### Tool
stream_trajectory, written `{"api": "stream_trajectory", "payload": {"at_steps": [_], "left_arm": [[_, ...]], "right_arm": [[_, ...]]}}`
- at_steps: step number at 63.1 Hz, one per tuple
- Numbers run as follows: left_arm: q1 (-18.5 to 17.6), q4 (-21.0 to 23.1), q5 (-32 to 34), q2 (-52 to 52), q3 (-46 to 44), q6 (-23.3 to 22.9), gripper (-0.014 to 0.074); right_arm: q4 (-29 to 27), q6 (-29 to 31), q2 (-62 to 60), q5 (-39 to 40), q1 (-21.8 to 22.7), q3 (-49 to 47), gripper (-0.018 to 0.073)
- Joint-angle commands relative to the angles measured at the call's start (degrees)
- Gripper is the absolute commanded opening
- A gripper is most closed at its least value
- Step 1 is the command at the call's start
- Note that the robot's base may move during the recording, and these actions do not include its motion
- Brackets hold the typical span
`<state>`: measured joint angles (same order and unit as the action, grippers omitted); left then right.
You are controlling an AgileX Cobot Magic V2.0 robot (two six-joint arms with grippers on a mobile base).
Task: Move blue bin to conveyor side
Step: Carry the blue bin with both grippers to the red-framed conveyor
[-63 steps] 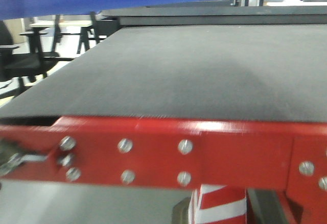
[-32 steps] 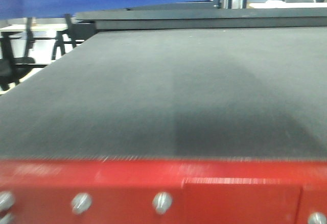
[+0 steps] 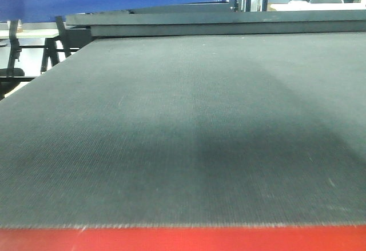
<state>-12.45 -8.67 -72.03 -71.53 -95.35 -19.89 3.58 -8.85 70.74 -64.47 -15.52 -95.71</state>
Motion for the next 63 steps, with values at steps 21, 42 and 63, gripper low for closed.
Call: {"api": "stream_trajectory", "payload": {"at_steps": [21, 42, 63], "left_arm": [[-0.53, -0.06, 4.59, 0.92, -0.75, 0.09, -0.0018], [-0.53, -0.06, 4.59, 0.92, -0.75, 0.09, -0.0018], [-0.53, -0.12, 4.59, 0.92, -0.75, 0.09, -0.0018]], "right_arm": [[0.62, 0.76, -1.22, 7.52, 0.08, -0.75, -0.0079], [0.62, 0.76, -1.22, 7.52, 0.08, -0.75, -0.0079], [0.62, 0.76, -1.22, 7.52, 0.08, -0.75, -0.0079]]}}
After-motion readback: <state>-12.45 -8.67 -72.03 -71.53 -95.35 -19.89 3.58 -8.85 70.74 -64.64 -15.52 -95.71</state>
